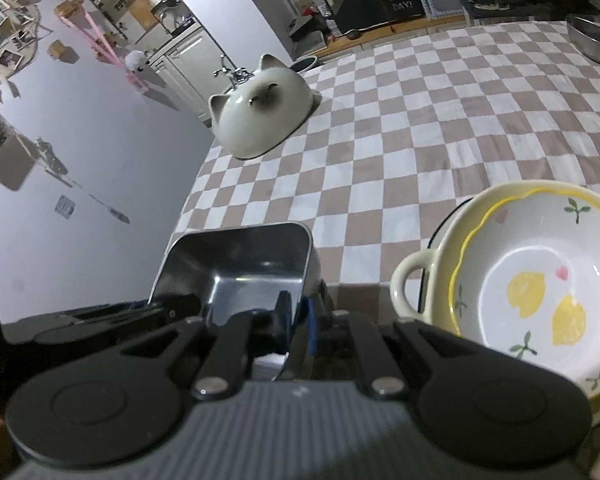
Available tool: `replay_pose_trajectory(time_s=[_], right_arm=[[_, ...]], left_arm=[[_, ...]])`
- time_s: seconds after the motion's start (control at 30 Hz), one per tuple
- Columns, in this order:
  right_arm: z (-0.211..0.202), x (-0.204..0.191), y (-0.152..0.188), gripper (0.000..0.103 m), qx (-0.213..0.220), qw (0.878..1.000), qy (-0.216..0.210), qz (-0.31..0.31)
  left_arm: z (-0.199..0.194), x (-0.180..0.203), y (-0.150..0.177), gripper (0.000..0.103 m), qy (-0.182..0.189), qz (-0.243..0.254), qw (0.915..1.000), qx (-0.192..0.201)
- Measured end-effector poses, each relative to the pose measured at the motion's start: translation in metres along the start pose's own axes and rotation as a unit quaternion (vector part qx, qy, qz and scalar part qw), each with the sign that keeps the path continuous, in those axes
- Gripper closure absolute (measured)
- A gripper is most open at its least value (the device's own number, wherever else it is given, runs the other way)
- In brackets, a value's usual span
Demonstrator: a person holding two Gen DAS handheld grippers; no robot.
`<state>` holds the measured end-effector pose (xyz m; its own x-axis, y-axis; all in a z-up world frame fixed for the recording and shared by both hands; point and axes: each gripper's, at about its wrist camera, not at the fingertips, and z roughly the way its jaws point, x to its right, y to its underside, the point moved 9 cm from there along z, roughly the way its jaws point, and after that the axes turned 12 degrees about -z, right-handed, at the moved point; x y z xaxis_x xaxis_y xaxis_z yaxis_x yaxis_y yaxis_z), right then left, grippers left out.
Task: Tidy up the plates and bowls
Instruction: 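Lower the second steel tray into the first steel tray with both tools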
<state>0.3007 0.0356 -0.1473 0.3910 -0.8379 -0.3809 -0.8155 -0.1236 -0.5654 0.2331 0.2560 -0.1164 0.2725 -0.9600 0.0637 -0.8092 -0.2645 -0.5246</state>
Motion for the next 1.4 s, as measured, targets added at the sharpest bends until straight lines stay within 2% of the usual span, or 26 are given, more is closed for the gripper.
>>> replay_pose_trajectory(time_s=[0.1,0.2,0.5,0.8,0.93,1.4], right_arm=[[0.003,-0.001,0.000,0.093,-0.002,1.000,-0.003,0.003],[0.004,-0.006,0.001,0.093,-0.005,1.000,-0.007,0.000],[0.002,-0.013,0.004,0.091,-0.008,1.000,-0.014,-0.013],[0.010,-0.013,0.007,0.091,-0.015,1.000,-0.002,-0.024],[0.018,-0.014,0.015,0.092,-0.026,0.999,0.013,-0.037],[0.027,-0.010,0.022,0.093,-0.047,0.998,0.024,-0.027]], left_arm=[[0.005,-0.002,0.003,0.086,-0.007,0.004,0.9999,-0.007],[0.011,-0.004,0.007,0.078,-0.017,0.013,0.9996,-0.018],[0.023,-0.010,0.014,0.075,-0.034,0.016,0.9989,-0.030],[0.032,-0.009,0.018,0.074,-0.049,0.024,0.9978,-0.037],[0.035,-0.005,0.021,0.066,-0.055,0.035,0.9971,-0.038],[0.048,-0.005,0.033,0.066,-0.048,0.038,0.9962,-0.061]])
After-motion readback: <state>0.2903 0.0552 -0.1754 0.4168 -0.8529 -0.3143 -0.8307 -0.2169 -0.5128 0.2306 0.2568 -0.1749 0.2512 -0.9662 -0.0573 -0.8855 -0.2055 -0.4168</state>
